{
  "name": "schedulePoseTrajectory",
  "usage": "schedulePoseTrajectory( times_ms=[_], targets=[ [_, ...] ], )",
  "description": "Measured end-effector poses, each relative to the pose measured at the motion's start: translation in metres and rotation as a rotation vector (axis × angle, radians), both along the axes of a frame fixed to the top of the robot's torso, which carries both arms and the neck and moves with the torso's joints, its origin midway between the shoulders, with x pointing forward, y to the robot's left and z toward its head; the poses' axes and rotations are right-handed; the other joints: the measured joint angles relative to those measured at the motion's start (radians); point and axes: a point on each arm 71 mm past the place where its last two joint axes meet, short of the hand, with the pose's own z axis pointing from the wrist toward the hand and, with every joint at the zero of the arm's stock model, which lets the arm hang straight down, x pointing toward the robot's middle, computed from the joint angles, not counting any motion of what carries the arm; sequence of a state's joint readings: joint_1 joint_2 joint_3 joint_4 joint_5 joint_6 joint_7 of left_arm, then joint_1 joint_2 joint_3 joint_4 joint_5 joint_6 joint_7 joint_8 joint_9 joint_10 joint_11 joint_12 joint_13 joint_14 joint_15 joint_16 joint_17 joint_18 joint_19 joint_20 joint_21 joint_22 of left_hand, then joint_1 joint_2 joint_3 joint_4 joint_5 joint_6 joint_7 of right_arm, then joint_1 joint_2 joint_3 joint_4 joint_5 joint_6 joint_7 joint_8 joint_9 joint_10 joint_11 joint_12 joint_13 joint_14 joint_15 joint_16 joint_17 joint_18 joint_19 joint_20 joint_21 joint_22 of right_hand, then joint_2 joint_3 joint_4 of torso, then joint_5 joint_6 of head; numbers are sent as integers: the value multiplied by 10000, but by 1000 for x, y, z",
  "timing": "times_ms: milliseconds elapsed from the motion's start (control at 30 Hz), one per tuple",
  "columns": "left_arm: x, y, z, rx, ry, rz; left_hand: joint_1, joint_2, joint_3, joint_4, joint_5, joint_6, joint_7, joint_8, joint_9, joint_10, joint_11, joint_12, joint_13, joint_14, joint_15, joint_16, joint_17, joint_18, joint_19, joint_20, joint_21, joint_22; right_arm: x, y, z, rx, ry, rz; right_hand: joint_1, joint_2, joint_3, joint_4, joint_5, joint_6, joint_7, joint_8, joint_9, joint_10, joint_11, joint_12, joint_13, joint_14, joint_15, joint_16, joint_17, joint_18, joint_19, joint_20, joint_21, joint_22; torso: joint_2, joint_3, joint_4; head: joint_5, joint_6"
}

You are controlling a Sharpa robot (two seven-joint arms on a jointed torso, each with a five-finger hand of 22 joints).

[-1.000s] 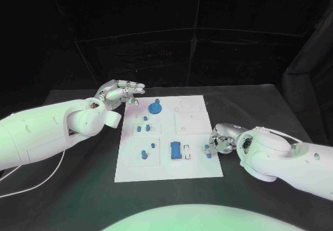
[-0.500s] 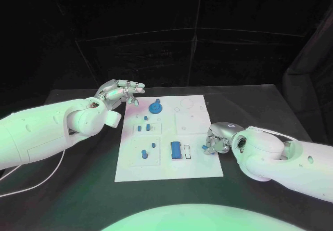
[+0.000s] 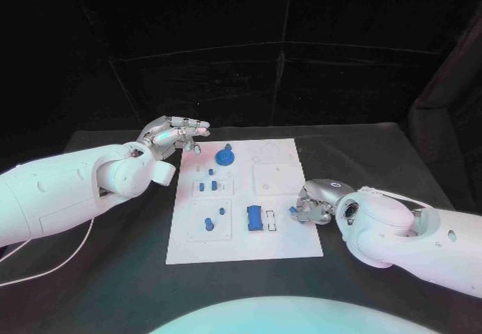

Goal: Assemble the parts on the task board

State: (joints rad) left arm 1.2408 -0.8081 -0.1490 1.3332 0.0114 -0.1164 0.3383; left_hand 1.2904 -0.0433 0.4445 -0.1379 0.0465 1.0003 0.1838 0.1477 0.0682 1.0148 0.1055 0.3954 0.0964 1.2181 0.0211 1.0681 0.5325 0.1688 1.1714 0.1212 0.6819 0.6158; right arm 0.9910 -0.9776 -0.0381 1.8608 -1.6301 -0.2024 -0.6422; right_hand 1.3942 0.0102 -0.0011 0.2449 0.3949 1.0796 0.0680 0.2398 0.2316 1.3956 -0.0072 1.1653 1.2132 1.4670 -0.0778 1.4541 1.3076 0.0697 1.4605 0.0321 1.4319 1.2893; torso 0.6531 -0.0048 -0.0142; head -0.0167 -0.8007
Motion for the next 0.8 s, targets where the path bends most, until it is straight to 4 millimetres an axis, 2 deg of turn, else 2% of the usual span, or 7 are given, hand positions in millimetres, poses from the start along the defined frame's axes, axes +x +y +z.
schedulePoseTrajectory(
  times_ms=[100,200,633,800],
  targets=[
    [0,0,0,0,0,-1,0,0,0,0,0,0,0,0,0,0,0,0,1,-14,-14,0,0,0,0,0,0,0,-4,1,0,378,121,-172,-264,-97,190,194,14,67,-2,-48,-4,66,-47,66,112,15,-17,0,-1,0,0,0,0,20,2,-2,3,-7,-2],
    [0,0,0,-1,-1,-1,0,0,0,0,0,0,0,43,0,0,0,0,1,-14,-14,0,-10,1,0,0,0,-10,-6,3,2,811,145,-385,-540,-195,211,409,-286,157,-13,-114,9,126,-56,81,92,-3,-34,0,-1,-1,0,0,0,20,2,-9,10,-12,-3],
    [0,0,0,-8,2,-16,0,0,0,0,0,0,0,44,0,0,0,37,2,-14,-14,0,-20,0,0,0,0,-9,-9,12,4,2234,564,-1178,-732,-310,266,409,-324,212,1,-154,-5,146,-76,86,103,-3,-34,37,-2,-1,-1,0,39,19,12,-16,7,24,-15],
    [-1,-1,0,-14,3,-28,0,0,0,0,0,0,0,44,0,0,0,37,2,-13,-14,0,-20,0,0,0,0,-8,-8,18,2,2486,842,-1319,-770,-348,318,410,-323,211,1,-153,-5,144,-75,86,104,-3,-33,37,-2,-1,-1,0,39,18,12,-16,-1,-11,-16]
  ],
)
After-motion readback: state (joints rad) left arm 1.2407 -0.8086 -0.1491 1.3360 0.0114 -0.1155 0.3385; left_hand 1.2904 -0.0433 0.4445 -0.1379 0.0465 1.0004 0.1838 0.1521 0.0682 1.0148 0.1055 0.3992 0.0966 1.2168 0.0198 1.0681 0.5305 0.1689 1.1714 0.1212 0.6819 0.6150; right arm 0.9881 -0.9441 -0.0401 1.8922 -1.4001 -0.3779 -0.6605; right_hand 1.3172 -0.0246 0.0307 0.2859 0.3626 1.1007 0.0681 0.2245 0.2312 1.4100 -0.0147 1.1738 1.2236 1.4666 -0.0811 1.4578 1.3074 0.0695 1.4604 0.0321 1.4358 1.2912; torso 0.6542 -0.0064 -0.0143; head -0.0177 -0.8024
